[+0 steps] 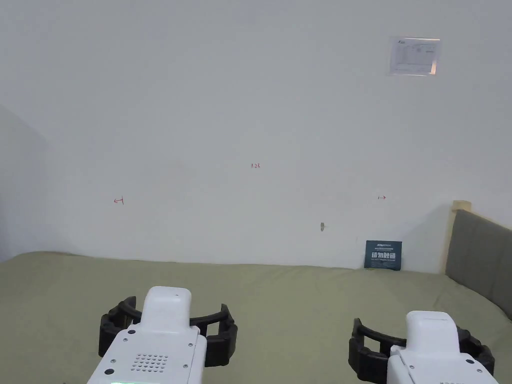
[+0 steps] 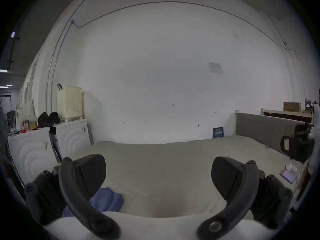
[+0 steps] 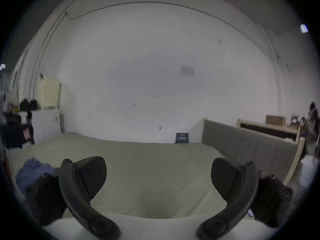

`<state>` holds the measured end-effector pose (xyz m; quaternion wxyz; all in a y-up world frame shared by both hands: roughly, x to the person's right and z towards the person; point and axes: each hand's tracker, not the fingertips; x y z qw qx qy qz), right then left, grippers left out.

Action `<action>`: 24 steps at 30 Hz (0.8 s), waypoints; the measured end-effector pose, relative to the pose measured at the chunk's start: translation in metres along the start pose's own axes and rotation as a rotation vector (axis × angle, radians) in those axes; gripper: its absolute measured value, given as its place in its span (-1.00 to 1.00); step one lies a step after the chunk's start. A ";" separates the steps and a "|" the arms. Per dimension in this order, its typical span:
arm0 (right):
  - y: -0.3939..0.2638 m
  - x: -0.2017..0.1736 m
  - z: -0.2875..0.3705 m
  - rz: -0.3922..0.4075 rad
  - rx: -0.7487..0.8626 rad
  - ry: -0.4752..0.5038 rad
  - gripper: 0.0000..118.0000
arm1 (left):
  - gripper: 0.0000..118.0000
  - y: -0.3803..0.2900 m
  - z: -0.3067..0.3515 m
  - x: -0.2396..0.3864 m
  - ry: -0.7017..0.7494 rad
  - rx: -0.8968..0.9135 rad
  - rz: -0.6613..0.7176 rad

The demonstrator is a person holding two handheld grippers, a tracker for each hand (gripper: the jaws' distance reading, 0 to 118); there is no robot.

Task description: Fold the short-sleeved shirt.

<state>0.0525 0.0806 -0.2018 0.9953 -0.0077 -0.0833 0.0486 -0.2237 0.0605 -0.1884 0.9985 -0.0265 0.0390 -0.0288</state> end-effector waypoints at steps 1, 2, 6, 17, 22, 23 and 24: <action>0.001 0.001 0.000 0.000 0.002 0.005 1.00 | 1.00 0.000 0.000 -0.001 0.005 -0.009 0.013; 0.002 -0.002 0.000 0.001 0.009 0.006 1.00 | 1.00 -0.001 0.000 -0.004 0.009 -0.016 0.028; 0.006 -0.002 0.001 0.010 0.010 0.022 1.00 | 1.00 0.001 -0.003 -0.011 0.004 -0.043 0.079; 0.008 -0.003 -0.001 0.000 -0.018 0.029 0.97 | 0.94 0.006 -0.002 -0.008 0.013 -0.038 0.034; 0.007 0.000 -0.001 -0.035 0.015 -0.022 -0.90 | -0.97 0.005 -0.004 -0.010 -0.033 -0.054 0.057; 0.007 0.001 -0.001 -0.031 0.007 -0.017 -0.90 | -0.98 0.006 -0.003 -0.011 -0.055 -0.062 0.067; 0.008 0.002 -0.003 -0.031 -0.006 -0.012 -0.90 | -0.99 0.006 -0.001 -0.011 -0.042 -0.068 0.059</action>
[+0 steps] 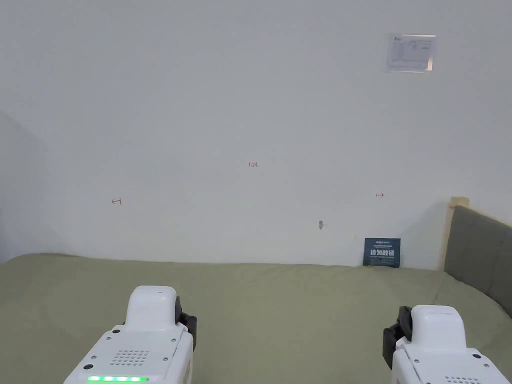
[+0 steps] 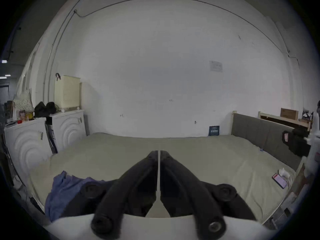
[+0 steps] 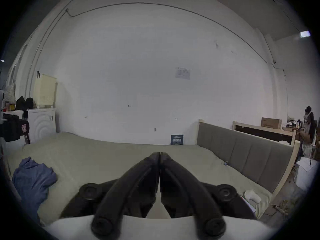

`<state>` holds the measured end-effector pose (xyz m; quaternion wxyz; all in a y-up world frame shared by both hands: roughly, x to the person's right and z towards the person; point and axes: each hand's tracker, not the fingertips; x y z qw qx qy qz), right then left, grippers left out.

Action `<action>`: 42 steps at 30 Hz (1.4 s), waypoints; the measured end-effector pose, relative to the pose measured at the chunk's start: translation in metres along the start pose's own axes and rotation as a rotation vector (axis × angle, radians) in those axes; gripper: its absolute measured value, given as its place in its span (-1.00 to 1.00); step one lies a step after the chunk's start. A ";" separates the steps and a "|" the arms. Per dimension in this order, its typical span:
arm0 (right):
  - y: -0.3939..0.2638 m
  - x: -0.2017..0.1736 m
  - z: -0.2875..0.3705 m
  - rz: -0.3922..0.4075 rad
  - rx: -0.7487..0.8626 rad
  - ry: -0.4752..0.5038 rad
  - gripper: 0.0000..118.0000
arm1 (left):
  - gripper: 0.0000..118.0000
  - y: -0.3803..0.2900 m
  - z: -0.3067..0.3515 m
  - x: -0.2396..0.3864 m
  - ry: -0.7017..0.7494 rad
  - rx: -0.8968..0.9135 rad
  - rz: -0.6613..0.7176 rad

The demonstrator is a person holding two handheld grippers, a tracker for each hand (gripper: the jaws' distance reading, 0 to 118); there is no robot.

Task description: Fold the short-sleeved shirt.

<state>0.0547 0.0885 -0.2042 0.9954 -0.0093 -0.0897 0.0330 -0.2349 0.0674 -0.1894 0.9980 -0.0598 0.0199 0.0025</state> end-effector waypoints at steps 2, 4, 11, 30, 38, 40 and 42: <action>-0.002 0.001 0.000 0.003 -0.012 -0.003 -0.90 | -0.99 -0.002 -0.002 0.001 0.007 0.005 -0.011; -0.003 0.000 -0.001 0.014 -0.027 -0.008 -0.90 | -0.99 -0.003 -0.001 0.003 0.008 -0.005 -0.021; -0.003 0.003 0.000 0.010 -0.040 -0.010 -0.90 | -1.00 -0.004 0.000 0.005 -0.016 -0.022 0.000; -0.007 -0.184 -0.002 -0.006 -0.090 0.482 -0.90 | -1.00 -0.021 0.083 -0.168 0.473 -0.085 0.041; -0.011 -0.242 0.015 0.001 -0.097 0.627 -0.90 | -1.00 -0.033 0.127 -0.226 0.627 -0.123 0.077; -0.013 -0.249 0.015 0.011 -0.103 0.643 -0.90 | -1.00 -0.037 0.127 -0.229 0.636 -0.131 0.081; -0.014 -0.254 0.015 0.012 -0.111 0.654 -0.90 | -1.00 -0.039 0.122 -0.232 0.634 -0.141 0.082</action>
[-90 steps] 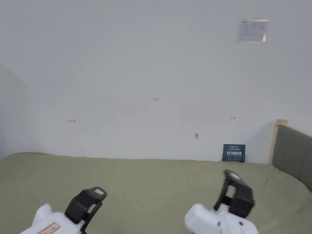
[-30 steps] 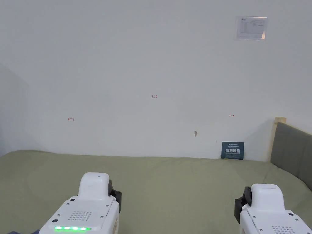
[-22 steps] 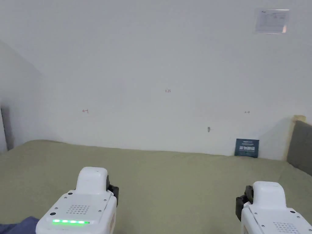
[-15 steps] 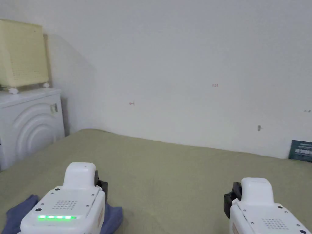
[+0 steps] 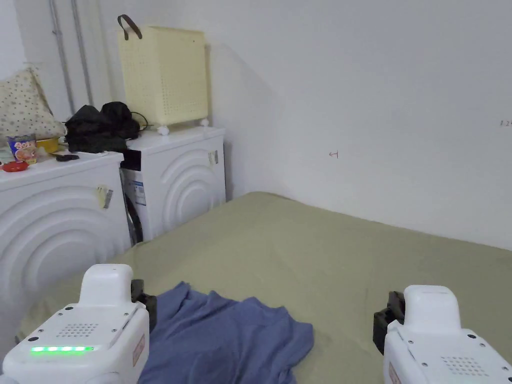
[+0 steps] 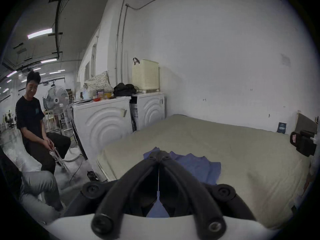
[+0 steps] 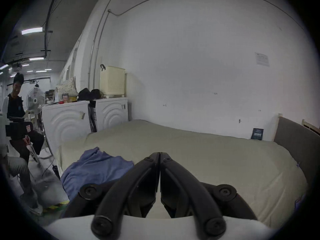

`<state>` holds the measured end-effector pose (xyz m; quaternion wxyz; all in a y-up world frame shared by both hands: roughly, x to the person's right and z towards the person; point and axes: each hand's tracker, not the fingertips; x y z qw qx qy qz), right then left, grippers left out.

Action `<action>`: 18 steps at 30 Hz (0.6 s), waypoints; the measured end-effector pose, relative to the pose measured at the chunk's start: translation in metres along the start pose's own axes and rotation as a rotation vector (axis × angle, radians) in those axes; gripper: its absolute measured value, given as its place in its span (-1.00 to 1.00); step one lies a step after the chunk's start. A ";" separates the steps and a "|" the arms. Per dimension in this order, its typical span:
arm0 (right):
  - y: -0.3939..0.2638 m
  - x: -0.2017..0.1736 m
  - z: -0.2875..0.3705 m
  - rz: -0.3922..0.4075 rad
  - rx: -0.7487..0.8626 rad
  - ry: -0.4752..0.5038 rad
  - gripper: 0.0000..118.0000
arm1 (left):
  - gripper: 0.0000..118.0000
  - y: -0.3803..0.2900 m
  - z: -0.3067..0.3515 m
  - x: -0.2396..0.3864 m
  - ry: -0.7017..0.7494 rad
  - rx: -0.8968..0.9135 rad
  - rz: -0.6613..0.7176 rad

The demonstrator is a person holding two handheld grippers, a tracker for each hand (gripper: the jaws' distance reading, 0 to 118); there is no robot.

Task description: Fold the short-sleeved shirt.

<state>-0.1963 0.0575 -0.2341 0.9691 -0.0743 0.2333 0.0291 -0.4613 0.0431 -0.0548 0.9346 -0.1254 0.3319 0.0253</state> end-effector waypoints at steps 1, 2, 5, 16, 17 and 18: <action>0.000 -0.001 -0.001 -0.001 -0.002 0.007 -0.90 | -1.00 0.000 -0.004 0.001 -0.002 -0.005 0.001; -0.001 -0.002 -0.003 0.001 -0.003 0.009 -0.90 | -1.00 -0.001 -0.006 0.002 -0.007 -0.010 0.007; -0.005 -0.004 -0.009 0.005 -0.011 0.011 -0.90 | -1.00 -0.003 -0.023 0.009 -0.028 -0.041 0.001; -0.053 -0.007 -0.050 0.028 -0.162 0.033 -0.90 | -1.00 -0.067 -0.177 0.043 -0.152 -0.404 0.017; -0.058 -0.006 -0.053 0.034 -0.179 0.038 -0.90 | -1.00 -0.076 -0.192 0.046 -0.157 -0.437 0.024; -0.064 -0.005 -0.056 0.035 -0.187 0.034 -0.90 | -1.00 -0.083 -0.206 0.050 -0.169 -0.489 0.017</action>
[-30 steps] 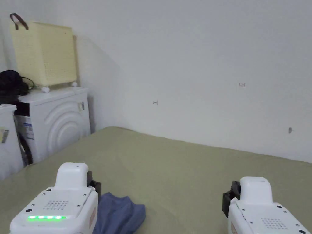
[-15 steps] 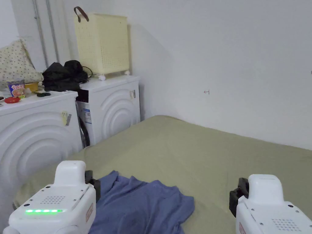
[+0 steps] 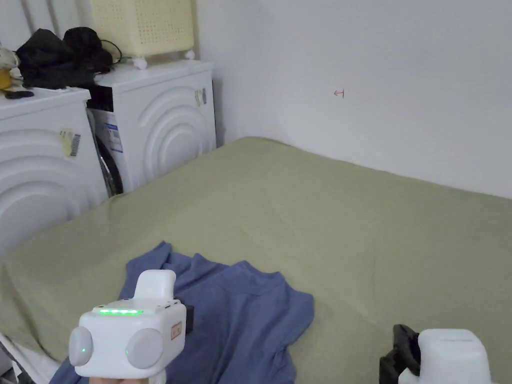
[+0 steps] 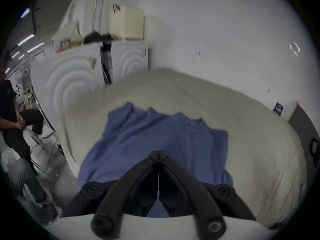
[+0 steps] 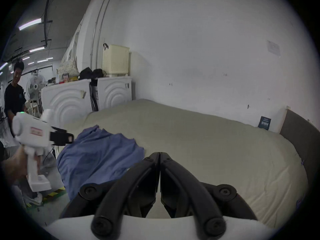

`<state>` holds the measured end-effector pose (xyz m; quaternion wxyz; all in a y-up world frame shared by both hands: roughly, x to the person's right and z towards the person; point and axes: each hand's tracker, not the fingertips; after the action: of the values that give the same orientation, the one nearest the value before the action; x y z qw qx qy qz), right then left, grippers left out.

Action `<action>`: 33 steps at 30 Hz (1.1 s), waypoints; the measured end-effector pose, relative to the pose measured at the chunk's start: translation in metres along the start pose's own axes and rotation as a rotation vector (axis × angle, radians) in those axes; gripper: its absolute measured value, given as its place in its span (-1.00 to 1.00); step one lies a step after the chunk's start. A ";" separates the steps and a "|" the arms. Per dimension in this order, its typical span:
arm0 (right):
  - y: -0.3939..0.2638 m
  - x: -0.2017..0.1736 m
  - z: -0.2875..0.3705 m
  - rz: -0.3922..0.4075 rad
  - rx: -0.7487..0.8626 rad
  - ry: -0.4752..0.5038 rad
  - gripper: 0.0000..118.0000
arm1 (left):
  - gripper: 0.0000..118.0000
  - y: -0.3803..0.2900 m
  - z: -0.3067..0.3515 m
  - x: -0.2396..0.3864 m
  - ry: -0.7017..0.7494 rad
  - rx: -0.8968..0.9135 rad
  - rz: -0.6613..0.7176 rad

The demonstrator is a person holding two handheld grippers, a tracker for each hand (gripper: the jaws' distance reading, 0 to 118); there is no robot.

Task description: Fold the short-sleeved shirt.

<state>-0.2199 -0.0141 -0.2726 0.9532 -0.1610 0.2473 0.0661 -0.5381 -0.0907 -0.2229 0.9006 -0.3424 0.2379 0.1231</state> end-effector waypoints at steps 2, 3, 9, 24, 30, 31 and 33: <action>-0.008 0.003 -0.010 -0.001 -0.032 0.011 -0.90 | -1.00 0.003 -0.024 0.001 -0.048 -0.083 0.007; -0.012 0.004 -0.015 0.003 -0.044 0.009 -0.90 | -1.00 0.005 -0.033 0.002 -0.073 -0.116 0.005; -0.031 0.009 -0.030 -0.005 -0.102 0.011 -0.90 | 0.62 0.011 -0.061 0.006 -0.059 -0.206 -0.114; -0.051 0.029 -0.005 -0.022 -0.183 -0.019 -0.90 | -0.84 0.008 -0.072 0.026 -0.041 -0.288 -0.233; -0.049 0.066 0.047 -0.056 -0.158 -0.105 -0.90 | -0.98 0.030 -0.030 0.033 -0.056 -0.276 -0.263; -0.050 0.073 0.058 -0.054 -0.153 -0.121 -0.90 | -0.98 0.038 -0.019 0.040 -0.071 -0.265 -0.258; -0.051 0.087 0.077 -0.066 -0.140 -0.168 -0.90 | -0.98 0.048 0.003 0.058 -0.104 -0.206 -0.294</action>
<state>-0.0991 -0.0318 -0.2383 0.9586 -0.2292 0.1558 0.0649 -0.5061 -0.0497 -0.2770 0.8801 -0.4571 0.1244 0.0314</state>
